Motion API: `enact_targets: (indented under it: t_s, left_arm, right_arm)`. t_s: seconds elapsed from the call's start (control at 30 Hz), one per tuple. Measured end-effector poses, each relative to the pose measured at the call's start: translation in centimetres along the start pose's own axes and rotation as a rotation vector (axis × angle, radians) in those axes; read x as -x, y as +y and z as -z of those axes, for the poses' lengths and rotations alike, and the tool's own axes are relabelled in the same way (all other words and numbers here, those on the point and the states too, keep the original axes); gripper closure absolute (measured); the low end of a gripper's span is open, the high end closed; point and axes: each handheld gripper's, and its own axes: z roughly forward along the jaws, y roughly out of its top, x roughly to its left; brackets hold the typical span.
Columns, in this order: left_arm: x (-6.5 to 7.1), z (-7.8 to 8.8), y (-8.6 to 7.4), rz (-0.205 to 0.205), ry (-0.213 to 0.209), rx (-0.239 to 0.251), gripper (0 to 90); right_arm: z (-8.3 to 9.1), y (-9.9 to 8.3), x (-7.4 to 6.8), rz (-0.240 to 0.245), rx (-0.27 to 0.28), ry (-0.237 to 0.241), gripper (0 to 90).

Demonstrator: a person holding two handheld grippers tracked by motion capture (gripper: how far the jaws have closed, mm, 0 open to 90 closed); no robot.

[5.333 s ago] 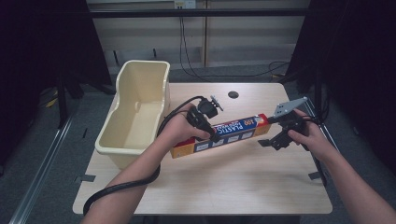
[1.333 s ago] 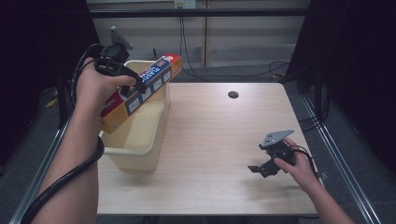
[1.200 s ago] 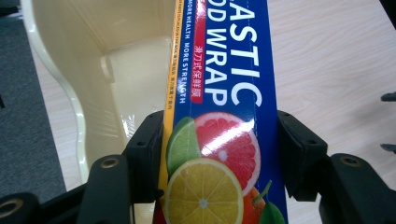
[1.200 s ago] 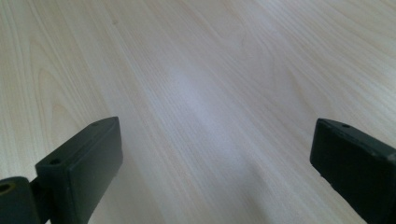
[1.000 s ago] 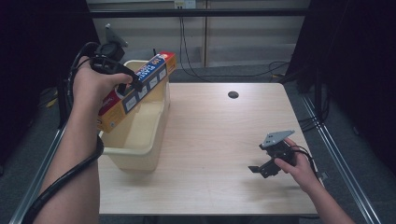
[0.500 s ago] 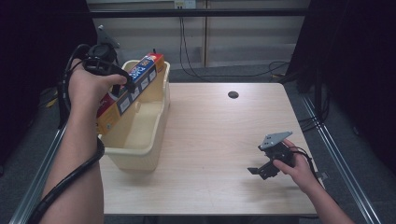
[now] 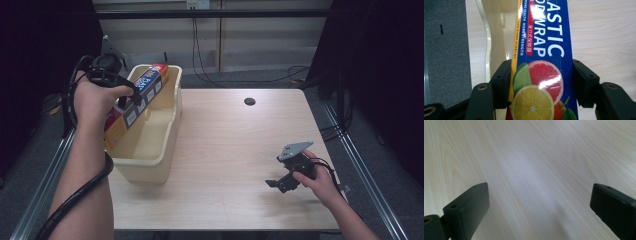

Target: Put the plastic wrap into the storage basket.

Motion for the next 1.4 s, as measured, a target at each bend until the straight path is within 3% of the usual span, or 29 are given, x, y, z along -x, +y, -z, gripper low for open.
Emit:
enact_targets:
  t_s: [0.23,1.03,1.4]
  left_arm:
    - [-0.3,-0.8,-0.5,0.021,0.007,-0.021,41.3]
    - [-0.9,-3.6,-1.5,0.078,-0.004,-0.070,41.1]
    - [-1.2,-4.9,-2.2,0.108,-0.017,-0.097,41.1]
  right_arm:
    - [-0.4,-0.1,-0.1,0.014,-0.005,0.018,2.4]
    - [-0.4,-0.1,-0.2,0.022,-0.019,-0.001,2.3]
    - [-0.5,-0.1,-0.3,0.029,-0.023,0.012,2.4]
